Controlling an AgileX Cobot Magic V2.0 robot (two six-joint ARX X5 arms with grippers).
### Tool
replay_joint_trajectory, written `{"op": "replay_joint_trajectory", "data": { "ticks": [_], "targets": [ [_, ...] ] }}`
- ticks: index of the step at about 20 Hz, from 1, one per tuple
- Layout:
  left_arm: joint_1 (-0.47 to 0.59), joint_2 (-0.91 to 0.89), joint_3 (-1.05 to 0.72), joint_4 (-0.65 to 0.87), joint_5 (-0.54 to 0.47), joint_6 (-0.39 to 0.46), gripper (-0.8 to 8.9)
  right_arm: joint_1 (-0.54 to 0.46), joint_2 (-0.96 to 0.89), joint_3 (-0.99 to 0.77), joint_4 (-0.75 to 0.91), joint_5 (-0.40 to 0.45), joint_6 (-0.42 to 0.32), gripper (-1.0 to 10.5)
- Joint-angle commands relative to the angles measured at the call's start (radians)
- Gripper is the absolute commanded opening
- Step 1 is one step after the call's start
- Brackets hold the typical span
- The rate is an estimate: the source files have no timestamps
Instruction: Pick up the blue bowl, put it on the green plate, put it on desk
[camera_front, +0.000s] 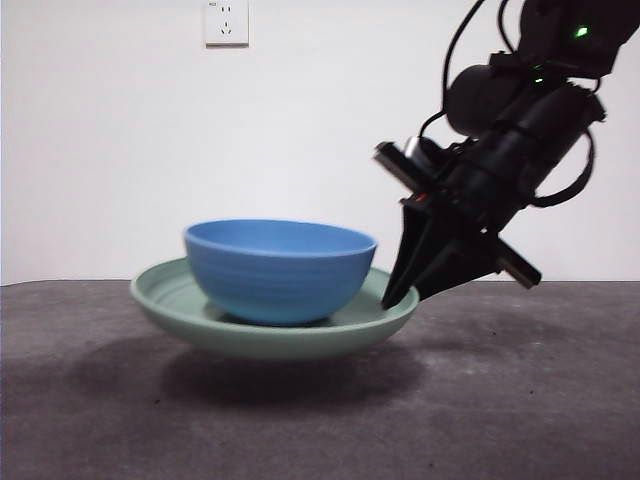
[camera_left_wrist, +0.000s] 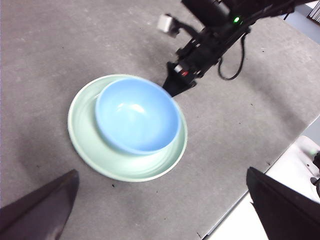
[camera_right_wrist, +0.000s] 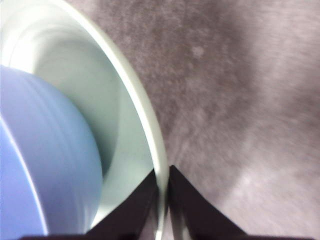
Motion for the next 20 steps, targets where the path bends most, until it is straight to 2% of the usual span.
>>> {"op": "replay_joint_trajectory", "data": {
  "ticks": [1, 4, 8, 13, 14, 17, 20],
  "targets": [
    [-0.008, 0.005, 0.013, 0.007, -0.003, -0.003, 6.84, 0.027, 0.033, 0.025, 0.034, 0.021, 0.078, 0.1],
    [-0.009, 0.005, 0.013, 0.007, -0.003, -0.003, 6.84, 0.040, 0.044, 0.025, 0.042, 0.051, 0.111, 0.1],
    [-0.009, 0.005, 0.013, 0.010, -0.003, -0.003, 6.84, 0.040, 0.062, 0.025, 0.039, 0.051, 0.151, 0.1],
    [-0.008, 0.005, 0.013, 0.020, -0.003, -0.003, 6.84, 0.040, 0.085, 0.025, 0.028, 0.053, 0.148, 0.2],
    [-0.008, 0.005, 0.013, 0.020, -0.003, -0.003, 6.84, 0.041, 0.085, 0.025, 0.028, 0.052, 0.149, 0.5],
    [-0.008, 0.005, 0.013, 0.018, -0.003, -0.003, 6.84, 0.040, 0.085, 0.025, 0.028, 0.053, 0.148, 2.8],
    [-0.008, 0.005, 0.013, 0.018, -0.003, -0.003, 6.84, 0.038, 0.080, 0.028, 0.027, 0.068, 0.126, 3.2]
  ]
}}
